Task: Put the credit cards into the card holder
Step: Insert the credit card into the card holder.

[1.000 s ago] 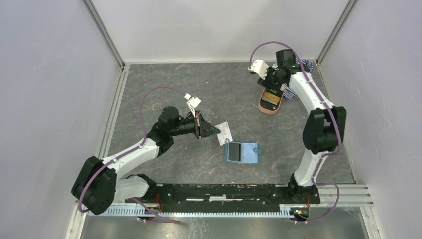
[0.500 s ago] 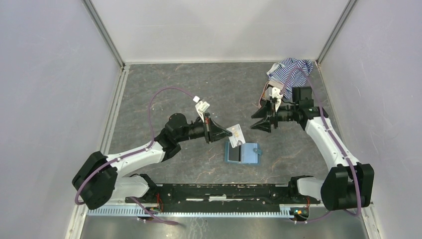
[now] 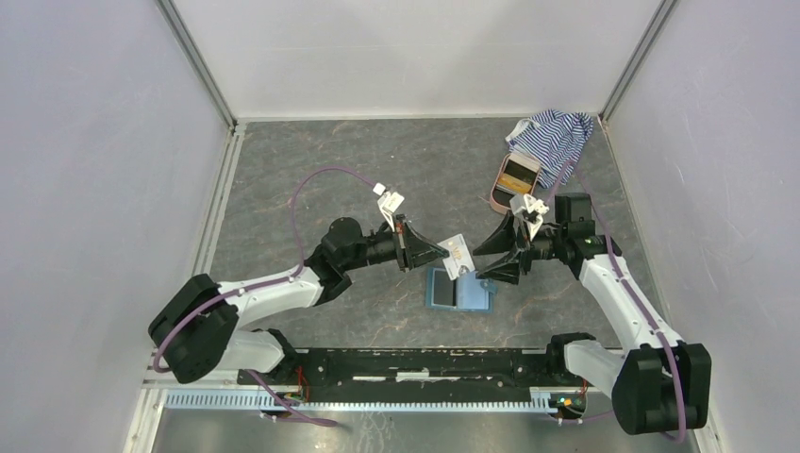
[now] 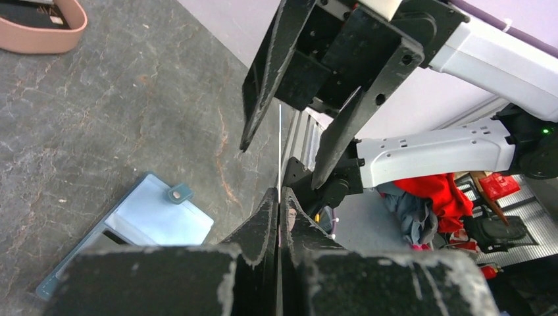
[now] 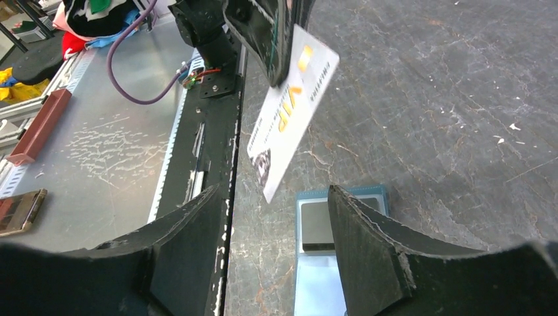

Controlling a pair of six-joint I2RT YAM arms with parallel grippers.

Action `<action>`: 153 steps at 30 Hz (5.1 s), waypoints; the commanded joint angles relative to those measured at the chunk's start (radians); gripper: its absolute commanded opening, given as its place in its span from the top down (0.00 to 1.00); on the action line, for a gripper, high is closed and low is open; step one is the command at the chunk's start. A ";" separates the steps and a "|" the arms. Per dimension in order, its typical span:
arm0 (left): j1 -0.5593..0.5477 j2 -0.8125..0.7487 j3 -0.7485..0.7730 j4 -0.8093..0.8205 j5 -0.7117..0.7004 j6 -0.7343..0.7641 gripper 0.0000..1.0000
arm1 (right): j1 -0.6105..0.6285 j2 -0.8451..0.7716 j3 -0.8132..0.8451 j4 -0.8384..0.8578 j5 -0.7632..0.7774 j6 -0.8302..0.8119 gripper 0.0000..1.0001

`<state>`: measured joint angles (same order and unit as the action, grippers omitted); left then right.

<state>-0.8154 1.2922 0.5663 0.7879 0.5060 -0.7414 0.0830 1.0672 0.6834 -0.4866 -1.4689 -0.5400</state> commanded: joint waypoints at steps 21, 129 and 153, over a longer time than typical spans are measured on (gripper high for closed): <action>-0.045 0.116 0.104 0.025 0.055 0.005 0.98 | 0.059 0.076 0.025 0.084 -0.074 0.146 0.69; -0.059 0.218 -0.321 -0.099 -0.512 -0.360 0.89 | -0.169 0.260 -0.278 0.649 0.206 0.712 1.00; 0.073 -0.204 -0.306 -0.078 -0.251 -0.266 0.12 | 0.025 0.320 -0.228 0.609 0.101 0.626 1.00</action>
<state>-0.7471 0.9447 0.2222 0.4328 0.0959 -0.9863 0.0879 1.3746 0.4110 0.1097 -1.3045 0.1081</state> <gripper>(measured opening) 0.906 0.010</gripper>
